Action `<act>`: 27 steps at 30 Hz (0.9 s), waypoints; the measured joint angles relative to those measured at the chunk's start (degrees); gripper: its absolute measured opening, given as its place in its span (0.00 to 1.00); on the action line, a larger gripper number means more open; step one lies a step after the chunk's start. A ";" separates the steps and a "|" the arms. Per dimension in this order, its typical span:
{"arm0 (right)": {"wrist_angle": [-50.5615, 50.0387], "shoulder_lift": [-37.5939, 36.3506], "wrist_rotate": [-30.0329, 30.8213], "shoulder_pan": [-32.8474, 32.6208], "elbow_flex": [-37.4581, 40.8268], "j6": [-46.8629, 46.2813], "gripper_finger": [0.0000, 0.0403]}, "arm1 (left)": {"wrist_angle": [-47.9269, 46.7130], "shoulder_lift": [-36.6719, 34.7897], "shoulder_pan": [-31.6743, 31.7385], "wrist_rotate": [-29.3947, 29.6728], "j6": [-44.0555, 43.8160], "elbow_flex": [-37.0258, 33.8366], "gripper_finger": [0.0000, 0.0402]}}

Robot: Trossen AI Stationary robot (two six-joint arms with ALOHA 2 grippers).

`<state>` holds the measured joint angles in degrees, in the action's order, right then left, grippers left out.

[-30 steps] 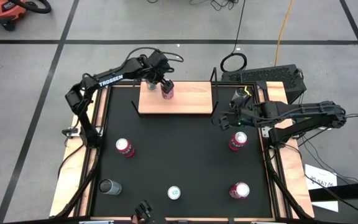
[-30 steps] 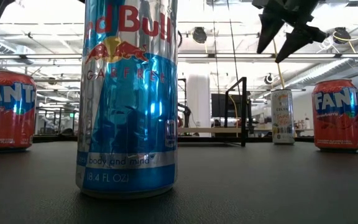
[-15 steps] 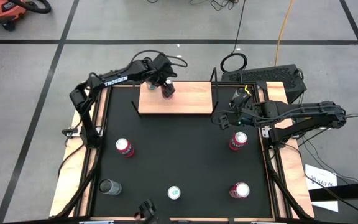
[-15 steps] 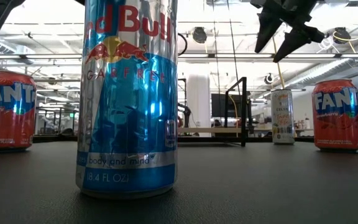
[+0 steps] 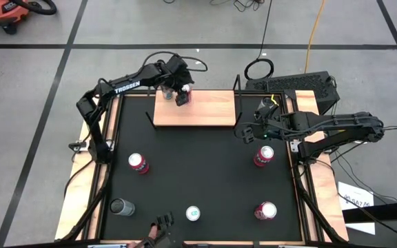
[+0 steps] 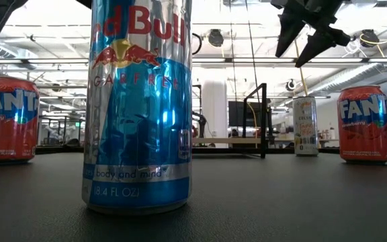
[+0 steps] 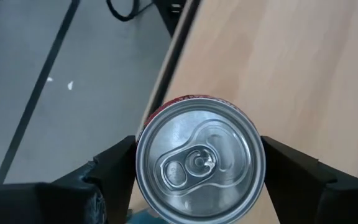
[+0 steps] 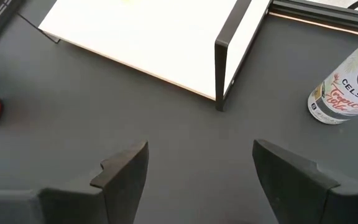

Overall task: Place canned beverage on shelf
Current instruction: Put the top red white soda can on the shelf

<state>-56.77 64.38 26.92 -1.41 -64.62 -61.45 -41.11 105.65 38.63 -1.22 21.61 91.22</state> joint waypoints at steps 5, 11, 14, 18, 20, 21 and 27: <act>0.02 0.02 0.02 0.00 0.00 -0.24 0.69 | 0.18 0.00 2.83 -0.83 -0.10 0.00 0.70; 0.04 0.02 0.02 0.00 0.00 -0.24 0.69 | 0.29 0.00 4.23 -4.52 -0.16 0.00 0.70; 0.41 0.02 0.02 0.00 0.00 -0.24 0.69 | 0.78 0.00 4.27 -6.03 -0.16 0.00 0.70; 0.46 0.02 0.02 0.02 0.00 -0.23 0.69 | 1.80 0.00 4.26 -6.52 0.19 0.00 0.70; 0.48 0.02 0.02 0.26 0.00 -0.22 0.69 | 2.23 0.00 4.27 -6.50 0.19 0.00 0.70; 0.49 0.02 0.00 0.33 0.00 -0.23 0.69 | 2.24 0.00 4.27 -6.49 0.22 0.00 0.70; 1.58 0.02 -0.07 1.19 0.00 -0.26 0.69 | 2.18 0.00 4.27 -6.43 0.40 0.00 0.70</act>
<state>-55.19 64.40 26.85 -0.22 -64.62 -61.71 -38.93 105.65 42.89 -7.65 22.01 91.22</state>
